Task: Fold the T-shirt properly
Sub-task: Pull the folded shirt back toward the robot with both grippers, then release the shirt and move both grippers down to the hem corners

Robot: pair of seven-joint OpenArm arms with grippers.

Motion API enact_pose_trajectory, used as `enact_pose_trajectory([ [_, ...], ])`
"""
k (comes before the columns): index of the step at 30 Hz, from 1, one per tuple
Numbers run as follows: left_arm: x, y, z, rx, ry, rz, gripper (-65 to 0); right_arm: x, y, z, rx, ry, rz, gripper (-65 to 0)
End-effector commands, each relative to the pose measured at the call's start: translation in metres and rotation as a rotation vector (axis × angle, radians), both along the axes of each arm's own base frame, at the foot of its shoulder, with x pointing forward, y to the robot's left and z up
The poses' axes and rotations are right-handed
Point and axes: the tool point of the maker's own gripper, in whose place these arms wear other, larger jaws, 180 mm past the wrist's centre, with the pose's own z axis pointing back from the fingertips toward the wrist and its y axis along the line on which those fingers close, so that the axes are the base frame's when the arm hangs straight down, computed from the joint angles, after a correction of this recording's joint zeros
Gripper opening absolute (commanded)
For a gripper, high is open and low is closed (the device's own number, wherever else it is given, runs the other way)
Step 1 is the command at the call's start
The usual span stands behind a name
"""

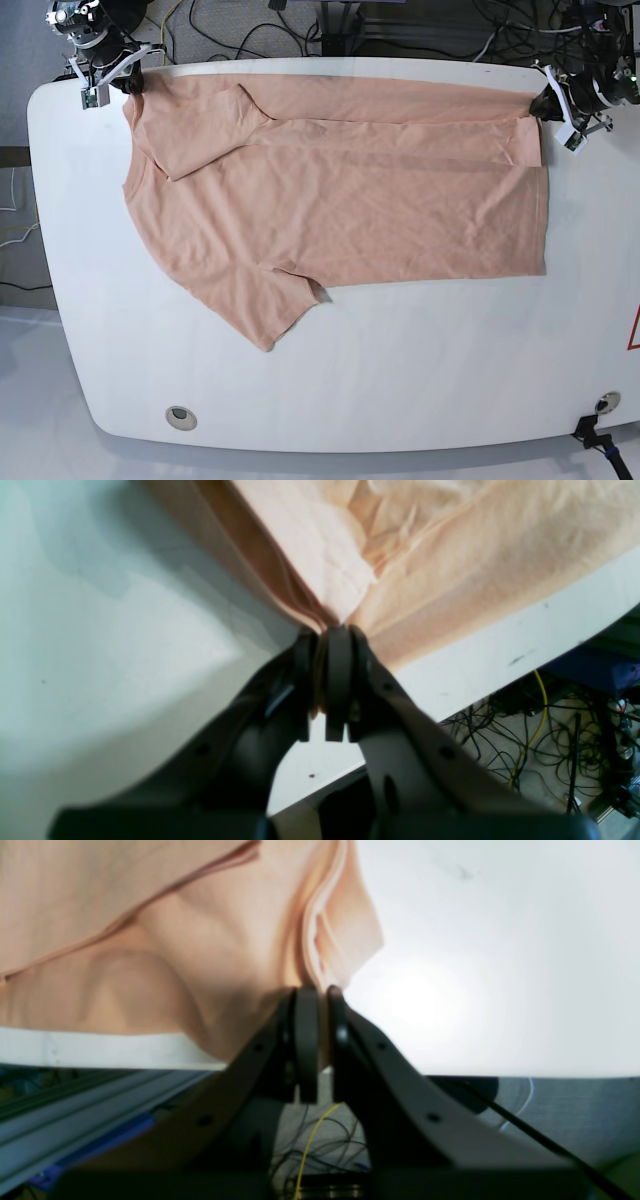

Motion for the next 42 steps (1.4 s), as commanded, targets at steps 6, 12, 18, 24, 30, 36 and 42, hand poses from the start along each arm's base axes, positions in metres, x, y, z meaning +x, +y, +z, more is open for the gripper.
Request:
enact_pose_trajectory([
  [6, -0.011, 0.016, -0.005, 0.084, 0.06, -0.015, -65.0, -0.027, -0.008, -0.014, -0.048, 0.144, 0.019, -65.0],
  [12, -0.001, 0.023, 0.001, 0.105, 0.042, -0.026, -65.0, -0.015, -0.013, -0.008, -0.068, 0.119, 0.029, -65.0],
  [18, 0.021, 0.034, 0.021, 0.129, -0.038, 0.001, -39.4, 0.005, -0.013, 0.015, -0.116, 0.05, 0.067, -33.7],
  [24, 0.036, 0.027, 0.039, 0.141, -0.104, -0.029, -38.8, 0.02, -0.011, 0.036, -0.157, -0.01, 0.098, -21.1],
  [30, 0.047, 0.013, 0.056, 0.142, -0.163, -0.078, -38.8, 0.045, -0.009, 0.062, -0.206, -0.065, 0.133, -21.1],
  [36, 0.069, -0.01, 0.081, 0.127, -0.272, -0.12, -39.0, 0.088, -0.015, 0.081, -0.245, -0.117, 0.142, -21.2],
  [42, 0.124, -0.025, 0.113, 0.079, -0.444, -0.073, -38.8, 0.141, -0.016, 0.102, -0.242, -0.219, 0.142, -21.2],
])
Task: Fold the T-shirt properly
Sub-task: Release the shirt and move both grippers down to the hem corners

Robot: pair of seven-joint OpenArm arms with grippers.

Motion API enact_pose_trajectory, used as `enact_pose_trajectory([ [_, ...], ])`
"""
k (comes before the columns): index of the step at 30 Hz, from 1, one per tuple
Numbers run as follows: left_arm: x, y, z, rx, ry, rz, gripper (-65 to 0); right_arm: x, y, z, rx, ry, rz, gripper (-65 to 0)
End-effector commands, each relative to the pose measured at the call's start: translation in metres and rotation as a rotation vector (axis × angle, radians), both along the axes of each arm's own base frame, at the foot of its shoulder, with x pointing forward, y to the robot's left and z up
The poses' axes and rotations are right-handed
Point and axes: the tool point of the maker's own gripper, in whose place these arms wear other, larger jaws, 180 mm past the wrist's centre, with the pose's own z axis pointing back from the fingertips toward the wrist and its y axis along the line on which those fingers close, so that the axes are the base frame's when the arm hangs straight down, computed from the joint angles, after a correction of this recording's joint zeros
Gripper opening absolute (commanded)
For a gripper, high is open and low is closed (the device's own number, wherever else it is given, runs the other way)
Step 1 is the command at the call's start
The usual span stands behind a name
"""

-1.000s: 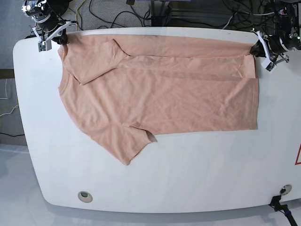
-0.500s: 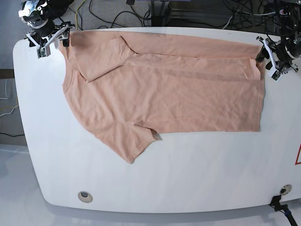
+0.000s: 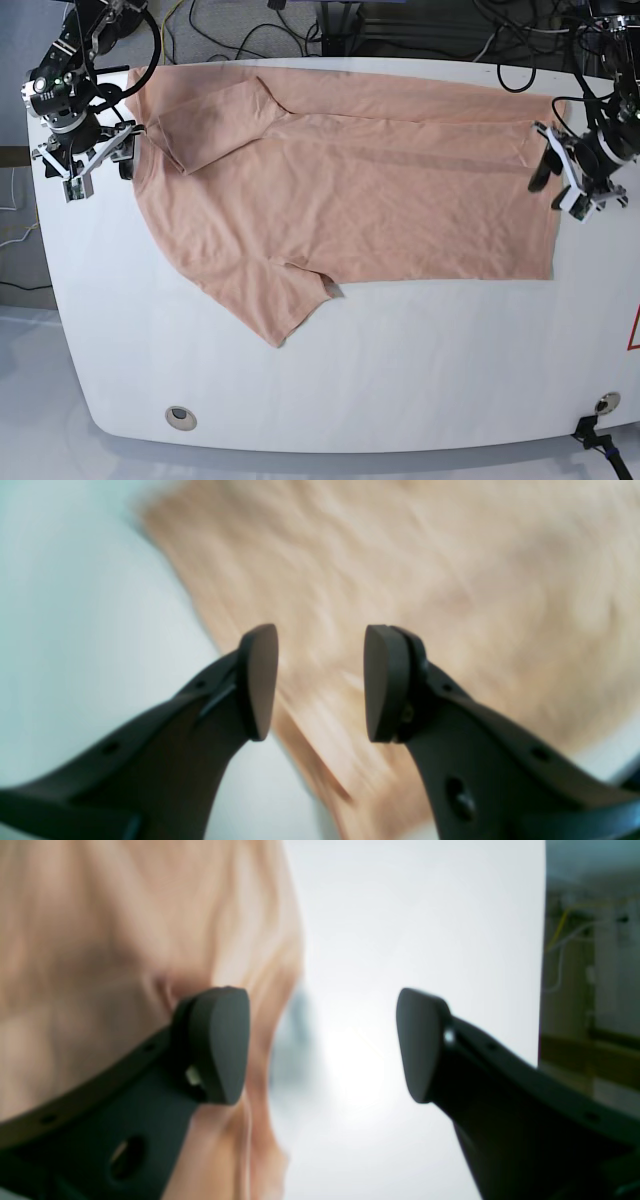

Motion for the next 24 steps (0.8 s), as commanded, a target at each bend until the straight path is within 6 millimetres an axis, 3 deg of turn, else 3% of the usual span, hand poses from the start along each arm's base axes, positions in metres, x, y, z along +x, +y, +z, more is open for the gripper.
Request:
enact_pose_trajectory([
  [1, 0.013, 0.0, 0.015, -0.009, -0.052, 0.006, -38.8, 0.017, -0.001, 0.004, -0.023, -0.013, 0.036, -21.2],
  [6, 0.064, 0.005, 0.031, -0.072, -0.117, 0.088, -38.9, 0.056, 0.002, 0.002, -0.017, -0.021, 0.052, -21.2],
  [11, 0.103, 0.015, 0.023, -0.045, -0.1, 0.138, -38.8, 0.103, 0.007, 0.008, 0.021, -0.051, 0.06, -21.2],
  [18, 0.135, 0.033, -0.008, -0.145, -0.051, 0.234, -38.6, 0.16, 0.022, -0.001, 0.115, -0.077, 0.087, -21.2],
  [24, 0.146, 0.043, -0.034, -0.267, -0.019, 0.308, -38.6, 0.182, 0.023, -0.018, 0.223, -0.094, 0.073, -21.2],
])
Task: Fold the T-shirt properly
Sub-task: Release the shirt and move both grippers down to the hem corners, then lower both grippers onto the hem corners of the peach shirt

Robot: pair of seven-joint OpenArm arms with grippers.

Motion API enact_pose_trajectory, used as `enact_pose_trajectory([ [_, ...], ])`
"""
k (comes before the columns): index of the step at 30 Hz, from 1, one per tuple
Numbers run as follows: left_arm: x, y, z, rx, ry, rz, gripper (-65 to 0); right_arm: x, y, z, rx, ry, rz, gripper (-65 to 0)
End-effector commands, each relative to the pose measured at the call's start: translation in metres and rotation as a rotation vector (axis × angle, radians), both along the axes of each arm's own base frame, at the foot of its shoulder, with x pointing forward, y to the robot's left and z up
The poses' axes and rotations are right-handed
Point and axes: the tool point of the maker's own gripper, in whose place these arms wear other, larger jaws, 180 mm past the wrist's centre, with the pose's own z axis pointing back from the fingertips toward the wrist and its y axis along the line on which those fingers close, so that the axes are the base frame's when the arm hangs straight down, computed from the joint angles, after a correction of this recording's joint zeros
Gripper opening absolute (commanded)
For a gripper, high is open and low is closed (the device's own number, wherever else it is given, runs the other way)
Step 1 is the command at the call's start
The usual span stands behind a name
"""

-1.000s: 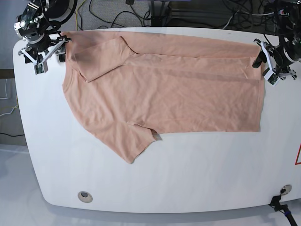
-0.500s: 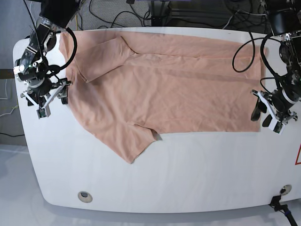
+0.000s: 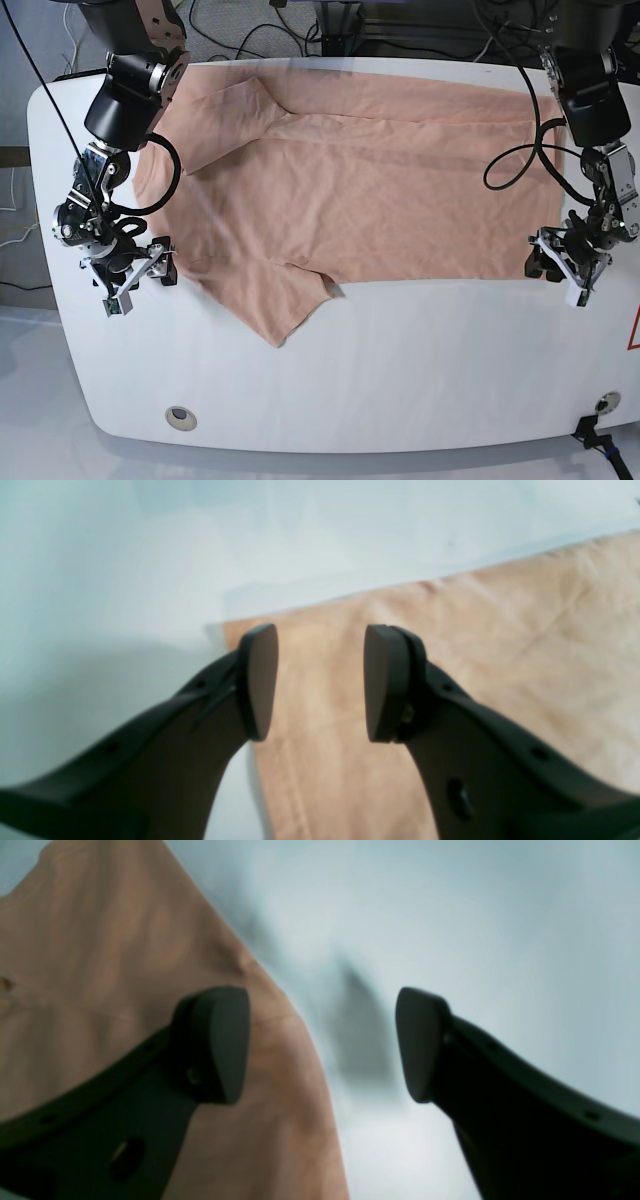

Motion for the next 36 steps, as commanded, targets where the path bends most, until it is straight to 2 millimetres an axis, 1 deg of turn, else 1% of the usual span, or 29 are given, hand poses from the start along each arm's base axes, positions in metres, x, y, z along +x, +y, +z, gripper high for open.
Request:
enact_pose_trajectory([
  [1, 0.011, 0.012, 0.011, -0.029, -0.043, 0.03, -38.6, 0.014, -0.012, 0.011, 0.018, -0.042, -0.019, -21.2],
  [2, 0.013, 0.012, 0.006, -0.049, -0.037, 0.039, -38.6, 0.017, -0.01, 0.006, 0.039, -0.034, -0.021, -21.2],
  [4, 0.017, 0.006, -0.001, -0.068, -0.031, 0.031, -38.6, 0.016, -0.016, -0.002, 0.057, -0.02, -0.032, -21.2],
  [7, 0.019, -0.001, -0.009, -0.074, -0.029, 0.005, -38.6, 0.018, -0.014, -0.011, 0.096, -0.015, -0.041, -21.2],
  [9, 0.024, -0.002, -0.009, -0.091, -0.038, 0.011, -38.6, 0.017, -0.013, -0.015, 0.108, -0.009, -0.043, -21.2],
  [11, 0.023, -0.002, -0.013, -0.104, -0.03, 0.021, -38.6, 0.017, -0.009, -0.017, 0.117, -0.007, -0.041, -21.2],
  [13, 0.03, -0.003, -0.006, -0.113, -0.06, 0.024, -38.6, 0.015, -0.007, -0.019, 0.122, -0.003, -0.04, -21.2],
  [16, 0.033, -0.003, -0.002, -0.12, -0.088, 0.028, -38.6, 0.016, 0.009, -0.024, 0.148, 0.001, -0.027, -21.2],
  [18, 0.033, -0.002, -0.001, -0.119, -0.09, 0.029, -38.6, 0.016, 0.013, -0.025, 0.155, 0.002, -0.024, -21.2],
  [22, 0.034, -0.001, 0.0, -0.118, -0.091, 0.029, -38.6, 0.011, 0.028, -0.042, 0.201, 0.045, -0.018, -21.2],
  [24, 0.034, 0.0, 0.0, -0.116, -0.091, 0.03, -38.6, 0.011, 0.03, -0.044, 0.206, 0.049, -0.017, -21.2],
  [26, 0.034, 0.0, 0.0, -0.117, -0.092, 0.031, -38.6, 0.01, 0.037, -0.046, 0.218, 0.052, -0.012, -21.2],
  [28, 0.034, 0.0, 0.0, -0.117, -0.092, 0.031, -38.6, 0.009, 0.041, -0.048, 0.222, 0.059, -0.008, -21.2],
  [29, 0.034, 0.0, 0.0, -0.117, -0.092, 0.031, -38.6, 0.005, 0.041, -0.053, 0.223, 0.07, -0.009, -21.2],
  [31, 0.034, 0.0, 0.0, -0.118, -0.093, 0.032, -38.6, 0.002, 0.041, -0.056, 0.222, 0.076, -0.01, -21.2],
  [34, 0.033, 0.007, 0.003, -0.108, -0.094, 0.038, -38.6, -0.001, 0.041, -0.059, 0.222, 0.084, -0.01, -21.2],
  [36, 0.033, 0.008, 0.003, -0.106, -0.094, 0.039, -38.6, -0.006, 0.041, -0.063, 0.222, 0.094, -0.011, -21.4],
])
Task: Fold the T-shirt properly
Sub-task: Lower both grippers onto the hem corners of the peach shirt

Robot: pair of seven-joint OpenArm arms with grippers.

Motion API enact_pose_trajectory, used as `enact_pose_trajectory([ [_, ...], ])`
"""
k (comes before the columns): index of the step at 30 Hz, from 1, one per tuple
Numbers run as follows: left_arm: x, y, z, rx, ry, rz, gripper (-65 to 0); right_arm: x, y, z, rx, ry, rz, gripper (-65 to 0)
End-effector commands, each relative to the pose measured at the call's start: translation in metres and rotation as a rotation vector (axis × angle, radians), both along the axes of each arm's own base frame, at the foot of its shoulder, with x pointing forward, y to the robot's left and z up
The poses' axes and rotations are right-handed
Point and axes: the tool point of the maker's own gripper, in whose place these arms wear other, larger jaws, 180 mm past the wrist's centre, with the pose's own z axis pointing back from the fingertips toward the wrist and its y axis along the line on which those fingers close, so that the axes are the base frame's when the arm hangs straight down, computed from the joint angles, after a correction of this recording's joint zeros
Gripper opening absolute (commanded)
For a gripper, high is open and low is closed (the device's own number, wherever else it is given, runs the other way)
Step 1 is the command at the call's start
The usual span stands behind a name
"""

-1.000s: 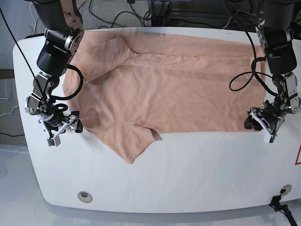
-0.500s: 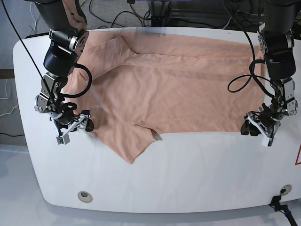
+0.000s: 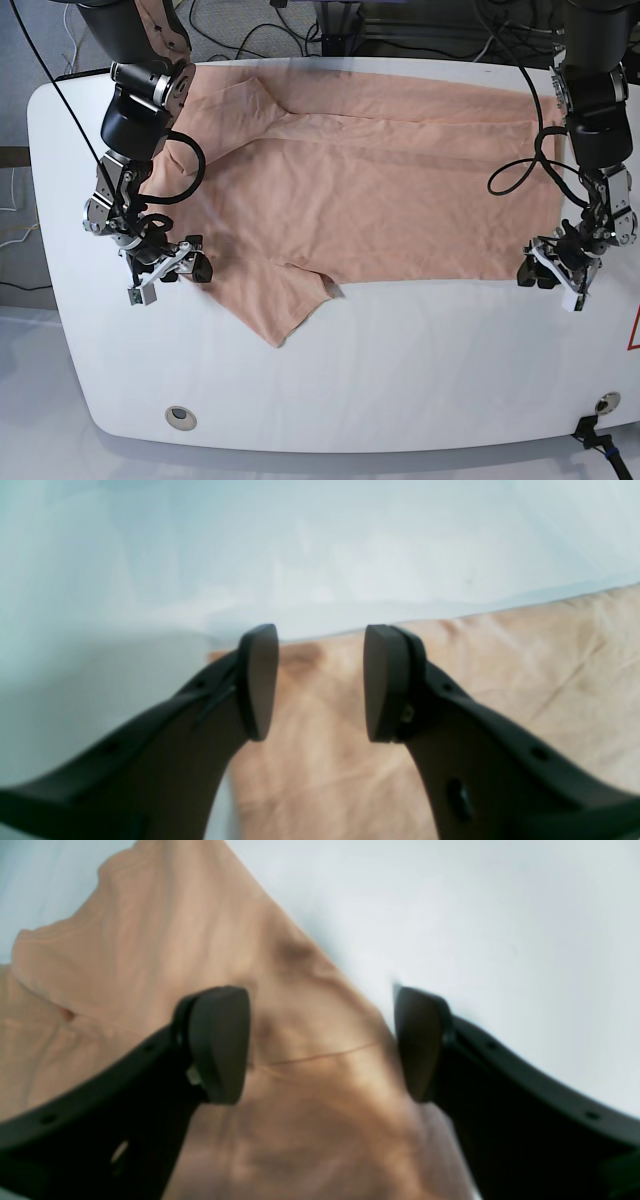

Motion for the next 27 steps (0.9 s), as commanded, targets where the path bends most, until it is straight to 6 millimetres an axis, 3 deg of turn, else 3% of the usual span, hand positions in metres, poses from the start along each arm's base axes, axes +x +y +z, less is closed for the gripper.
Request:
enact_pose_trajectory([
  [1, 0.016, 0.011, 0.027, 0.002, -0.077, 0.014, -38.6, -0.008, -0.004, -0.008, -0.032, 0.057, 0.017, -21.4],
  [7, 0.016, 0.011, 0.027, 0.002, -0.077, 0.014, -38.6, -0.014, -0.006, -0.01, -0.051, 0.078, 0.027, -21.4],
  [12, 0.015, 0.011, 0.026, 0.0, -0.075, 0.016, -38.9, -0.019, 0.013, -0.013, -0.114, 0.087, 0.125, -21.4],
  [20, 0.014, 0.011, 0.025, 0.0, -0.074, 0.016, -38.9, -0.017, 0.013, -0.007, -0.135, 0.068, 0.135, -21.6],
  [22, 0.014, 0.011, 0.025, 0.0, -0.074, 0.016, -38.9, -0.017, 0.012, -0.007, -0.136, 0.068, 0.134, -25.1],
  [27, 0.015, 0.016, 0.028, -0.009, -0.084, 0.035, -38.9, -0.017, 0.011, -0.007, -0.139, 0.068, 0.133, -45.4],
])
